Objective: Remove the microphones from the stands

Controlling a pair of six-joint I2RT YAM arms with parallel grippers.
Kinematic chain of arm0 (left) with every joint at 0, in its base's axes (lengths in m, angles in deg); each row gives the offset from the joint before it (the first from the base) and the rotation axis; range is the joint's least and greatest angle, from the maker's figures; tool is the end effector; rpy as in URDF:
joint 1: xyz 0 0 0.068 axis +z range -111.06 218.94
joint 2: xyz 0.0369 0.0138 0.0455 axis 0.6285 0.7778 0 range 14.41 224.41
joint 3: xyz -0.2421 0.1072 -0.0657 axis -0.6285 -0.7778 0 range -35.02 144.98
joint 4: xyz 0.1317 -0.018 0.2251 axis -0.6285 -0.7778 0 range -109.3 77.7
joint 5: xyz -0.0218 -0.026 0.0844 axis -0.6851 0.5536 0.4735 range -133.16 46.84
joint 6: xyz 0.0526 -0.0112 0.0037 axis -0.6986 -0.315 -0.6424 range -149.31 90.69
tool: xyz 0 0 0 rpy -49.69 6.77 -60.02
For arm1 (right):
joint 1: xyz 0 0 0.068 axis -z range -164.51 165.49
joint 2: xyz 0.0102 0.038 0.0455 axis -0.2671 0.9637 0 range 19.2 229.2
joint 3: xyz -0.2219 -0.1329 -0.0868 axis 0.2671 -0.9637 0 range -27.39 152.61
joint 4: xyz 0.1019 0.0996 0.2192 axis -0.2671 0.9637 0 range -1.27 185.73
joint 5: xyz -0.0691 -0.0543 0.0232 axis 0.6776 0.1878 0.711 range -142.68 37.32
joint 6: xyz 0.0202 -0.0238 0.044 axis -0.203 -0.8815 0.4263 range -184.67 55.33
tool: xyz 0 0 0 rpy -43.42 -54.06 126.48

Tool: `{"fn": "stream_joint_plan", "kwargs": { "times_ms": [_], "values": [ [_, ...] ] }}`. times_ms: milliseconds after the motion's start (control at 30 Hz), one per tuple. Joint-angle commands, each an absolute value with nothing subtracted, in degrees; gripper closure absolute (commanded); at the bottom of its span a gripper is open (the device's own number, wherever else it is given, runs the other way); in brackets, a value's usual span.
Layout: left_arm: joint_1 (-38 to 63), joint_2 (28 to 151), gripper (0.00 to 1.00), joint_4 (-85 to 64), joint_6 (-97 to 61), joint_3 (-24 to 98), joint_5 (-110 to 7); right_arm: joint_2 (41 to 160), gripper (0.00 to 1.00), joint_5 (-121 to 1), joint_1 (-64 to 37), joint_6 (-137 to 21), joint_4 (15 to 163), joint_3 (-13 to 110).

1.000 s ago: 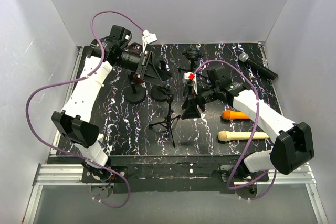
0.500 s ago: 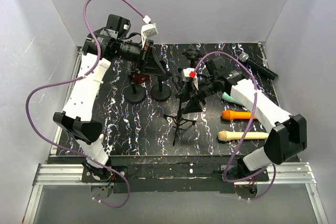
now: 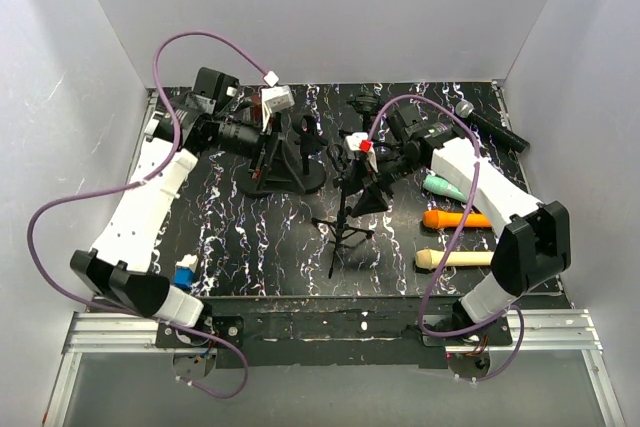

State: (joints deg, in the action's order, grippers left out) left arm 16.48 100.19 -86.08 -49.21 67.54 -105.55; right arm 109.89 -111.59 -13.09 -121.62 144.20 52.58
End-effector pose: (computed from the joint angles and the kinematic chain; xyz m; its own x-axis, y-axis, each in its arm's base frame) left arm 0.2348 -0.1312 0.4290 -0.5167 0.3843 -0.7651 0.8497 0.1204 -0.5133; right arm 0.2597 0.1762 0.3064 0.0234 -0.4802 -0.8769 -0.9737 -0.2098 0.0889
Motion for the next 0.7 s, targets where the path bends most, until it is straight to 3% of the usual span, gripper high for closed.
{"fn": "stream_joint_plan", "kwargs": {
  "times_ms": [0, 267, 467, 667],
  "values": [
    [15.91, 96.94, 0.02, -72.54, -39.8, 63.78, -106.44, 106.39, 0.34, -111.83, -12.28, -119.17, 145.25, 51.36],
    [11.08, 98.61, 0.02, -48.09, -14.66, 55.95, -95.56, 95.94, 0.34, -103.23, -12.11, -101.43, 132.53, 45.58],
    [10.99, 98.35, 0.02, -39.3, -7.7, 51.47, -96.16, 89.51, 0.32, -98.3, -12.02, -93.77, 124.42, 39.76],
    [10.99, 99.66, 0.17, -35.6, -6.02, 51.11, -100.2, 88.81, 0.33, -96.45, -12.02, -90.68, 124.68, 39.32]
  ]
}}
